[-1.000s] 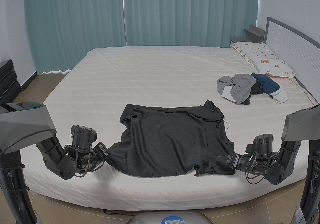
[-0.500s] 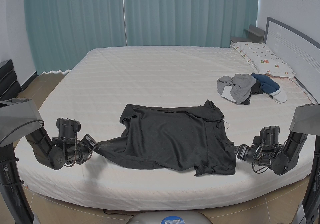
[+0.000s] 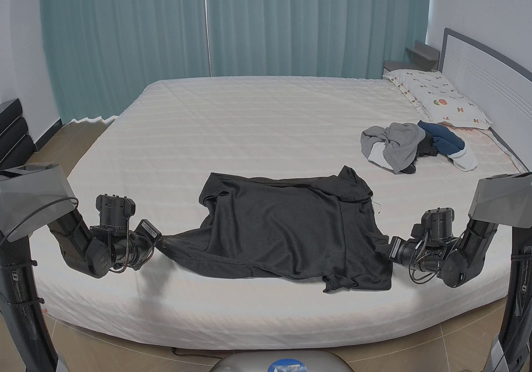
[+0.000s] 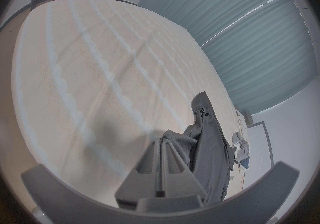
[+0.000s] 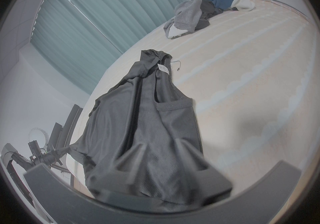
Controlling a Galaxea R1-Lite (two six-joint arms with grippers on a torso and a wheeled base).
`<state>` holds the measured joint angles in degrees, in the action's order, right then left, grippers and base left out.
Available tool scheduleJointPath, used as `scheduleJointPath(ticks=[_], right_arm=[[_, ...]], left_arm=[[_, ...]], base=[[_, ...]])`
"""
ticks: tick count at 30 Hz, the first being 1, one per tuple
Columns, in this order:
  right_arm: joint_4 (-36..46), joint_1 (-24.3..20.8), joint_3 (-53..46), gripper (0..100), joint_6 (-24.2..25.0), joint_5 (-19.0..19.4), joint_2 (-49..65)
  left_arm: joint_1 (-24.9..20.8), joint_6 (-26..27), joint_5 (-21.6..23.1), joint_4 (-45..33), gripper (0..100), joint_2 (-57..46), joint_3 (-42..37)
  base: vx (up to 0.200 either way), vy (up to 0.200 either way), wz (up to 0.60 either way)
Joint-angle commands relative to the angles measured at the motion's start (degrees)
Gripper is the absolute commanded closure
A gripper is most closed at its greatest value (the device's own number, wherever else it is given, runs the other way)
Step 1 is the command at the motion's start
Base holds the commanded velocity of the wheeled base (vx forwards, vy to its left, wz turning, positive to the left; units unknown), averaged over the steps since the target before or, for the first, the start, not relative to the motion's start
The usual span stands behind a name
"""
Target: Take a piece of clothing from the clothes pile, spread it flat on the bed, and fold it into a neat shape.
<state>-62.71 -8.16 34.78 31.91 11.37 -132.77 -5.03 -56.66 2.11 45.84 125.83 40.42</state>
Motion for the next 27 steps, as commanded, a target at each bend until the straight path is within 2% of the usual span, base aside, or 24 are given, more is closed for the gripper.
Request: scheduleJointPath(ticks=[1,6,9,13,14,15,18,27], right_arm=[[-1.3,-0.1,3.8,100,1.1,0.1,-2.0],[-5.8,0.2,7.2,100,6.1,-1.0,-5.6],[-7.3,0.9,6.2,100,5.5,-1.9,-5.7],[-7.1,2.1,2.9,100,4.8,-1.1,-3.3],[-7.2,2.7,1.5,0,3.8,-0.1,-2.6],[-7.2,2.7,1.3,0,3.6,0.1,-2.6],[-7.1,3.2,-2.5,0,-0.1,5.1,-2.5],[-7.8,1.7,-3.8,0,-4.3,5.1,-5.4]], left_arm=[[0.3,-0.3,-0.4,0.1,100,1.5,1.3],[0.4,-2.2,-0.6,0.0,100,2.2,2.1],[0.4,-2.2,-0.6,0.1,100,2.5,2.1],[0.4,-2.3,-0.4,0.0,100,2.8,2.0],[0.4,-2.3,-0.2,0.0,100,2.7,2.0],[0.4,-2.3,-0.2,0.0,100,2.7,2.1],[0.2,-2.2,0.0,0.0,100,2.8,2.0],[0.0,-2.2,0.0,0.0,100,3.2,2.1]], base=[[0.000,0.000,0.00],[0.000,0.000,0.00],[0.000,0.000,0.00],[0.000,0.000,0.00],[0.000,0.000,0.00],[0.000,0.000,0.00],[0.000,0.000,0.00],[0.000,0.000,0.00]])
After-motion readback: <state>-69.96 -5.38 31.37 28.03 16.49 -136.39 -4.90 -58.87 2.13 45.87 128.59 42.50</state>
